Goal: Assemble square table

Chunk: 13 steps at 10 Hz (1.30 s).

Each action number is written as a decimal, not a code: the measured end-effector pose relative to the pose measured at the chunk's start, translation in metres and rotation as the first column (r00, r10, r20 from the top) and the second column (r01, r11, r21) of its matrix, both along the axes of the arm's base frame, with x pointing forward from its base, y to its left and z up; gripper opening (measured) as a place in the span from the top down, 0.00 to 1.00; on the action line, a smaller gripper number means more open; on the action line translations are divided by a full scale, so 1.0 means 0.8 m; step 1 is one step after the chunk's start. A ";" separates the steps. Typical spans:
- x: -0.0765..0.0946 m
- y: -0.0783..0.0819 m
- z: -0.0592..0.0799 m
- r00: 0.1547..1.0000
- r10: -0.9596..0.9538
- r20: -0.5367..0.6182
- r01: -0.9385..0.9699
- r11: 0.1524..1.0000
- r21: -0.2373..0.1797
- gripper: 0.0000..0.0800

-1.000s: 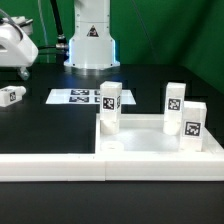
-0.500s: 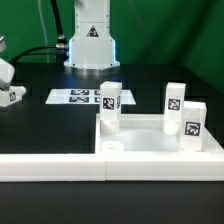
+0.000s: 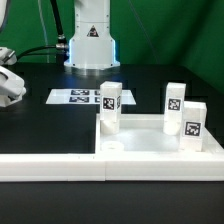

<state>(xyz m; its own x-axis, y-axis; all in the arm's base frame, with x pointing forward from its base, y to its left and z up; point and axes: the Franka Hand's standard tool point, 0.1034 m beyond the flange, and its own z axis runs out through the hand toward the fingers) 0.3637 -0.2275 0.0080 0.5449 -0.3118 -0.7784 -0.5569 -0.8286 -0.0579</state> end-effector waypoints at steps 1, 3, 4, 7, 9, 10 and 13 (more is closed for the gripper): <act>-0.001 0.007 -0.002 1.000 -0.012 -0.017 0.011 1.000 -0.007 0.19; -0.001 0.006 -0.002 1.000 -0.010 -0.014 0.010 1.000 -0.005 0.34; -0.001 0.006 -0.003 1.000 -0.010 -0.014 0.010 1.000 -0.005 0.51; -0.001 0.005 -0.002 1.000 -0.010 -0.014 0.010 1.000 -0.005 0.64; -0.001 0.005 -0.002 1.000 -0.010 -0.014 0.010 1.000 -0.005 0.64; -0.001 0.005 -0.002 1.000 -0.010 -0.014 0.010 1.000 -0.005 0.64; 0.003 0.008 -0.001 1.000 -0.009 -0.013 0.009 1.000 -0.008 0.64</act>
Offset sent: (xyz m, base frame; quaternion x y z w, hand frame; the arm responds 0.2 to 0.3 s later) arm 0.0000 0.0000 0.0000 0.0000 0.0000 0.0000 1.0000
